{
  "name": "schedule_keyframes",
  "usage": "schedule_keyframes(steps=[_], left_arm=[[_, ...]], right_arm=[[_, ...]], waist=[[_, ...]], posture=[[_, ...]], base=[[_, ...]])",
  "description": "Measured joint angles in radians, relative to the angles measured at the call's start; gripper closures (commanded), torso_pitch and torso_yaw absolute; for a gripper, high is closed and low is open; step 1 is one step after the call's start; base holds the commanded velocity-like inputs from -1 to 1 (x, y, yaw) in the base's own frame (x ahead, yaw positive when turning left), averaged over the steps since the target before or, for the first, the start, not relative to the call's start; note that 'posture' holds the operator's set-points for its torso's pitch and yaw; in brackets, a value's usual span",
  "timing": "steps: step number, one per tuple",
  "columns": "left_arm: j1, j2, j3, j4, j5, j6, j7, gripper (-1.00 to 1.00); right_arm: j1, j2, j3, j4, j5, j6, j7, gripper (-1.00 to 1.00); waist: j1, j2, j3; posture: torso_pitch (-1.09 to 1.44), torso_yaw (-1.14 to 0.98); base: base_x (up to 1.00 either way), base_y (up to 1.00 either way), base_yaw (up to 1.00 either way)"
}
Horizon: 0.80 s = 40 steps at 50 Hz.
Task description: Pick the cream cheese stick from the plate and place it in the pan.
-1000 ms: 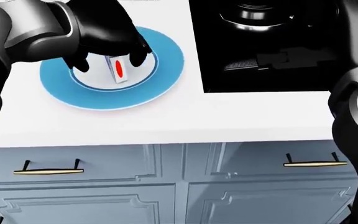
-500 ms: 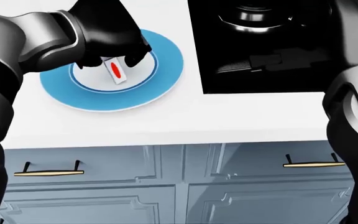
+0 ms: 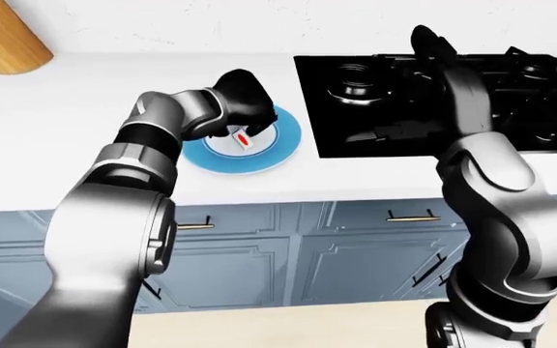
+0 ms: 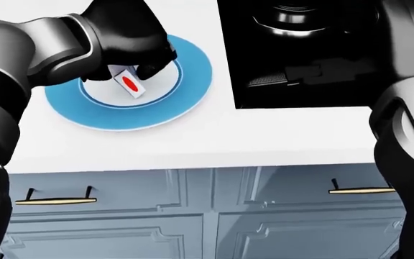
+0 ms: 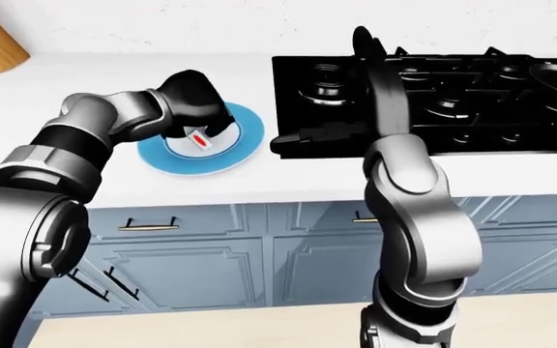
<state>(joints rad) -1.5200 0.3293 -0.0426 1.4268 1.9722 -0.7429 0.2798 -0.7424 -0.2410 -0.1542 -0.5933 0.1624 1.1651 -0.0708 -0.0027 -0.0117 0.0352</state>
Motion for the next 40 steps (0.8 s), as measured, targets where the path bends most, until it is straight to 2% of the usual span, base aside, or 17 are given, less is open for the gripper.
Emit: schedule_keyframes(steps=[8,14,25,30,37,38,40], left_arm=[[-0.012,0.006,0.002,0.009,0.0,-0.017,-0.007,1.0],[-0.041,0.017,0.026,0.01,0.0,-0.032,-0.029,1.0],[-0.096,0.032,0.063,0.004,-0.034,-0.076,-0.106,1.0],[-0.116,0.041,0.065,0.004,-0.066,-0.094,-0.148,1.0],[-0.14,0.053,0.066,0.002,-0.115,-0.11,-0.187,1.0],[-0.14,0.057,0.065,0.004,-0.121,-0.11,-0.193,1.0],[-0.139,0.067,0.061,0.007,-0.128,-0.111,-0.201,1.0]], right_arm=[[0.001,0.004,0.005,0.004,-0.004,-0.002,0.002,-1.0],[0.001,0.004,0.002,-0.002,-0.004,0.003,0.004,-1.0],[-0.009,0.005,-0.005,-0.012,-0.003,0.016,0.001,-1.0],[-0.055,0.01,-0.044,-0.036,0.017,0.08,-0.017,-1.0],[-0.096,-0.027,-0.083,-0.069,0.053,0.18,-0.045,-1.0],[-0.094,-0.029,-0.082,-0.069,0.057,0.187,-0.047,-1.0],[-0.09,-0.03,-0.074,-0.069,0.067,0.195,-0.049,-1.0]], waist=[[0.0,0.0,0.004],[0.001,-0.002,0.009],[0.003,-0.001,0.011],[0.006,-0.001,0.015],[0.011,-0.006,0.014],[0.014,0.001,0.011],[0.014,0.041,0.004]], posture=[[0.0,0.0],[0.0,0.0],[0.0,0.0],[0.0,0.0],[0.0,0.0],[0.0,0.0],[0.0,0.0]], base=[[0.0,0.0,0.0],[0.0,0.0,0.0],[0.0,0.0,0.0],[0.0,0.0,0.0],[0.0,-0.05,0.0],[0.0,-0.41,0.0],[0.0,-0.48,0.0]])
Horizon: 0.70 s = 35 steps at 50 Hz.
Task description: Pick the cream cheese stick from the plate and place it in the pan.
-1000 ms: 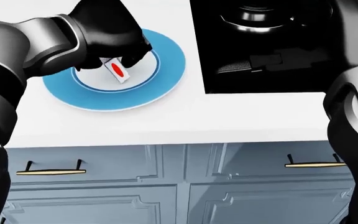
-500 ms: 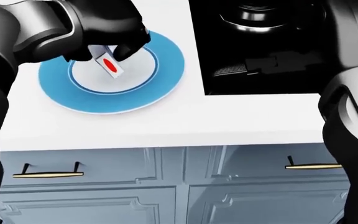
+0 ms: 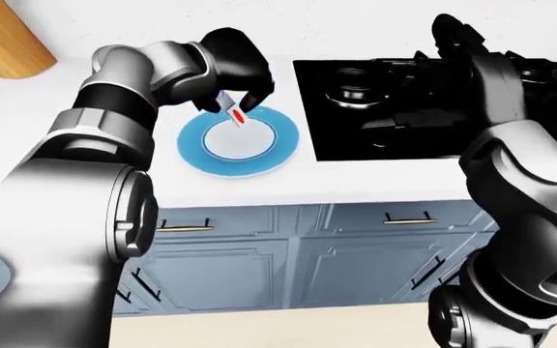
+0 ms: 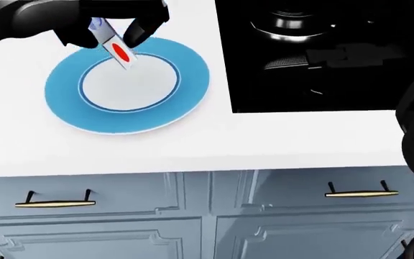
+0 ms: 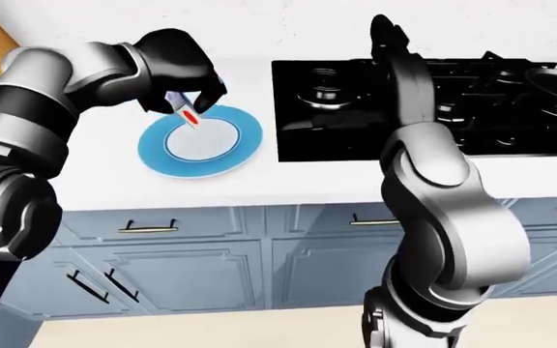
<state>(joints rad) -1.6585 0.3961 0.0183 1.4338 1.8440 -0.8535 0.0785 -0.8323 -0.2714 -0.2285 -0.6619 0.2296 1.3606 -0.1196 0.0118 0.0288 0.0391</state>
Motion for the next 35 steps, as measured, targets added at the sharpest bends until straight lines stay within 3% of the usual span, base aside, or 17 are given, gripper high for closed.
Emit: schedule_keyframes(steps=[2,4,9,12,15,17,22,35], left_arm=[[-0.005,0.004,-0.008,-0.001,-0.002,0.003,-0.005,1.0],[-0.013,0.004,-0.01,-0.01,-0.008,0.007,-0.004,1.0],[-0.012,0.003,-0.011,-0.017,-0.027,0.01,0.008,1.0],[-0.008,0.002,-0.017,-0.008,-0.026,0.013,0.001,1.0],[0.004,-0.024,-0.022,-0.002,-0.029,0.01,0.003,1.0],[0.007,-0.03,-0.026,0.008,-0.031,-0.006,0.003,1.0],[-0.01,-0.011,-0.022,-0.007,-0.033,0.0,-0.002,1.0],[0.003,0.006,-0.031,0.012,-0.031,0.012,-0.013,1.0]], right_arm=[[0.004,-0.004,0.002,0.004,0.008,-0.002,-0.001,-1.0],[0.007,-0.005,0.0,0.009,0.011,-0.011,-0.004,-1.0],[0.011,-0.006,0.009,0.016,0.022,-0.027,-0.008,-1.0],[0.008,-0.01,0.008,0.015,0.031,-0.027,-0.009,-1.0],[0.031,-0.018,-0.006,0.022,0.025,-0.031,-0.019,-1.0],[0.035,-0.019,-0.005,0.031,0.019,-0.028,-0.026,-1.0],[0.026,-0.017,0.01,0.021,0.027,-0.04,-0.026,-1.0],[0.025,-0.011,0.033,0.022,0.043,-0.019,-0.023,-1.0]], waist=[[-0.005,0.017,-0.007],[-0.009,0.007,-0.006],[-0.002,-0.047,0.006],[0.002,-0.103,0.001],[-0.019,-0.095,0.021],[-0.018,-0.09,0.017],[0.004,-0.04,0.02],[0.006,0.023,-0.009]], posture=[[0.0,0.0],[0.0,0.0],[0.0,0.0],[0.0,0.0],[0.0,0.0],[0.0,0.0],[0.0,0.0],[0.0,0.0]], base=[[0.0,-0.49,0.0],[0.0,-0.5,0.0],[0.0,-0.51,0.0],[0.0,-0.5,0.0],[0.0,-0.5,0.0],[0.0,-0.5,0.0],[0.0,-0.5,0.0],[0.0,-0.5,0.0]])
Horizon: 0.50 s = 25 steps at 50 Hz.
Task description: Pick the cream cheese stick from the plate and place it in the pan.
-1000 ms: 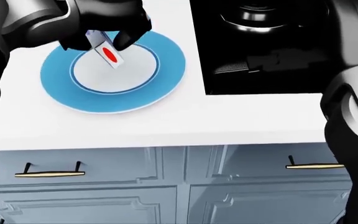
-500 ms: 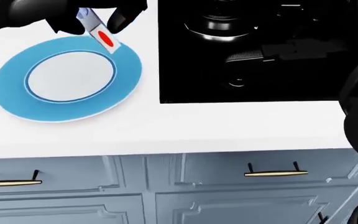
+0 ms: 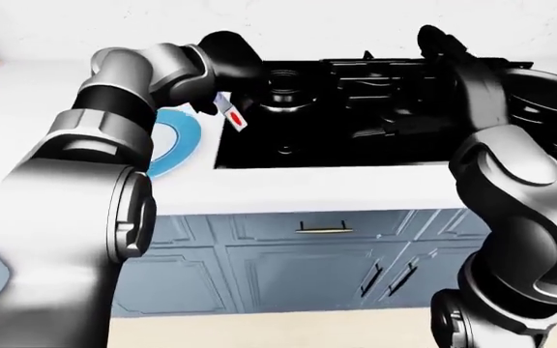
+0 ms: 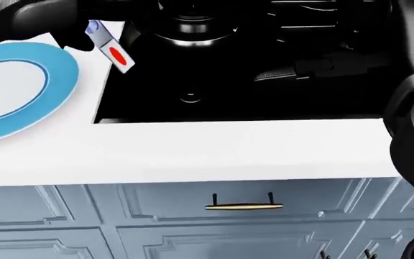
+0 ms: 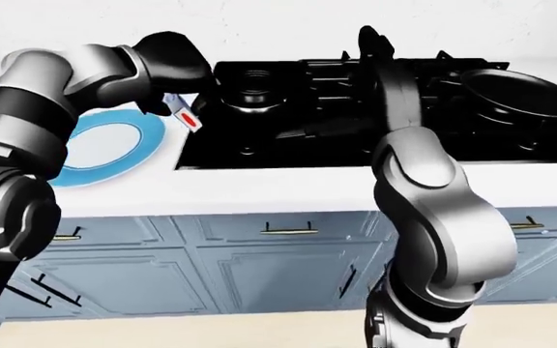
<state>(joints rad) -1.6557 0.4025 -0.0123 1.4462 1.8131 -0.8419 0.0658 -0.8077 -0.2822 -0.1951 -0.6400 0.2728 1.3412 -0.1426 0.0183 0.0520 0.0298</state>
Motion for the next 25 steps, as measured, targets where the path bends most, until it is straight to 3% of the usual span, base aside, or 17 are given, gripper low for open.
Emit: schedule_keyframes(steps=[4,7,11,17,20,25], left_arm=[[-0.011,0.002,0.005,-0.014,-0.001,0.002,-0.004,1.0],[-0.022,-0.003,0.008,-0.024,-0.009,0.009,0.003,1.0],[-0.013,-0.032,0.005,-0.016,-0.022,-0.012,0.013,1.0],[-0.029,-0.013,0.008,-0.026,-0.019,-0.003,0.003,1.0],[-0.035,-0.01,0.011,-0.032,-0.023,0.004,0.007,1.0],[-0.013,-0.001,0.004,-0.006,-0.014,0.006,-0.002,1.0]], right_arm=[[-0.014,-0.003,-0.01,-0.009,-0.006,-0.004,-0.004,-1.0],[-0.019,-0.01,-0.011,-0.013,-0.007,-0.01,-0.005,-1.0],[-0.005,-0.011,-0.028,-0.003,-0.019,0.006,-0.013,-1.0],[-0.011,-0.013,-0.024,-0.013,-0.014,-0.008,-0.008,-1.0],[-0.013,-0.014,-0.022,-0.003,-0.014,-0.013,-0.007,-1.0],[-0.003,-0.003,-0.003,0.005,0.0,-0.001,0.002,-1.0]], waist=[[-0.004,-0.059,0.018],[-0.015,-0.124,0.009],[-0.027,-0.1,0.02],[-0.005,-0.033,0.03],[-0.006,0.004,0.022],[0.002,0.006,0.007]], posture=[[0.0,0.0],[0.0,0.0],[0.0,0.0],[0.0,0.0],[0.0,0.0],[0.0,0.0]], base=[[0.0,-0.5,0.0],[0.0,-0.5,0.0],[0.0,-0.5,0.0],[0.0,-0.5,0.0],[0.0,-0.5,0.0],[0.0,-0.51,0.0]])
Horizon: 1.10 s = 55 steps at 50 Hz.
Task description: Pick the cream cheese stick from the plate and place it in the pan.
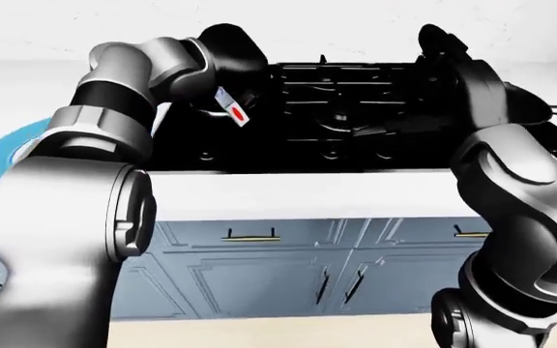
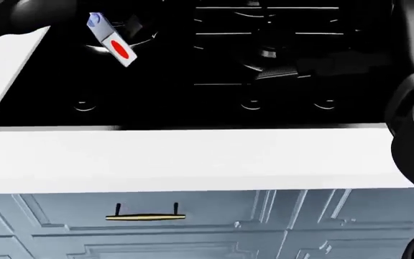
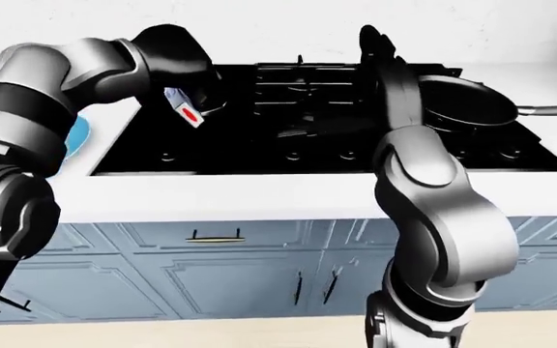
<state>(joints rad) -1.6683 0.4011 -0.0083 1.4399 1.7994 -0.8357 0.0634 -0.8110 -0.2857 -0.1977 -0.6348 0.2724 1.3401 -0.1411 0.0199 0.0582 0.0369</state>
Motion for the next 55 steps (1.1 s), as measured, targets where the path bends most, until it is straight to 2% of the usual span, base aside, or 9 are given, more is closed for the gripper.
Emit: schedule_keyframes(steps=[3,9,17,30,33,38,42,51,55], left_arm=[[-0.003,-0.003,-0.001,-0.002,0.005,-0.004,-0.008,1.0],[-0.015,-0.006,0.005,-0.015,-0.003,0.004,-0.002,1.0],[-0.015,-0.02,0.003,-0.012,-0.013,-0.019,0.002,1.0],[-0.001,0.004,0.001,0.003,-0.006,-0.002,-0.008,1.0],[-0.007,0.004,-0.001,0.003,0.002,0.0,-0.02,1.0],[-0.02,0.001,0.007,-0.02,-0.012,0.01,-0.007,1.0],[-0.013,-0.031,0.005,-0.008,-0.026,-0.012,0.0,1.0],[-0.03,-0.005,0.012,-0.025,-0.027,0.009,-0.007,1.0],[-0.01,0.008,0.008,-0.01,-0.023,0.018,-0.007,1.0]], right_arm=[[-0.011,-0.004,-0.011,-0.009,-0.004,-0.004,-0.004,-1.0],[-0.02,-0.012,-0.014,-0.013,-0.003,-0.011,-0.004,-1.0],[-0.015,-0.013,-0.025,-0.013,-0.013,-0.001,-0.015,-1.0],[0.0,0.002,0.003,-0.012,0.0,0.001,-0.007,-1.0],[-0.009,-0.003,-0.005,-0.013,-0.002,0.004,-0.007,-1.0],[-0.015,-0.01,-0.009,-0.021,-0.006,-0.01,-0.007,-1.0],[0.001,-0.011,-0.028,-0.003,-0.018,0.002,-0.014,-1.0],[-0.006,-0.011,-0.016,-0.007,-0.015,-0.015,-0.009,-1.0],[0.006,0.005,0.009,-0.009,-0.007,-0.006,-0.005,-1.0]], waist=[[-0.005,-0.033,0.005],[-0.009,-0.141,0.001],[-0.006,-0.07,0.017],[0.004,-0.009,0.0],[-0.005,-0.033,0.0],[-0.016,-0.132,0.001],[-0.028,-0.107,0.013],[-0.006,-0.01,0.017],[0.003,-0.003,0.007]], posture=[[0.0,0.0],[0.0,0.0],[0.0,0.0],[0.0,0.0],[0.0,0.0],[0.0,0.0],[0.0,0.0],[0.0,0.0],[0.0,0.0]], base=[[0.0,-0.5,0.0],[0.0,-0.5,0.0],[0.0,-0.5,0.0],[0.0,-0.5,0.0],[0.0,-0.51,0.0],[0.0,-0.5,0.0],[0.0,-0.51,0.0],[0.0,-0.5,0.0],[0.0,-0.5,0.0]])
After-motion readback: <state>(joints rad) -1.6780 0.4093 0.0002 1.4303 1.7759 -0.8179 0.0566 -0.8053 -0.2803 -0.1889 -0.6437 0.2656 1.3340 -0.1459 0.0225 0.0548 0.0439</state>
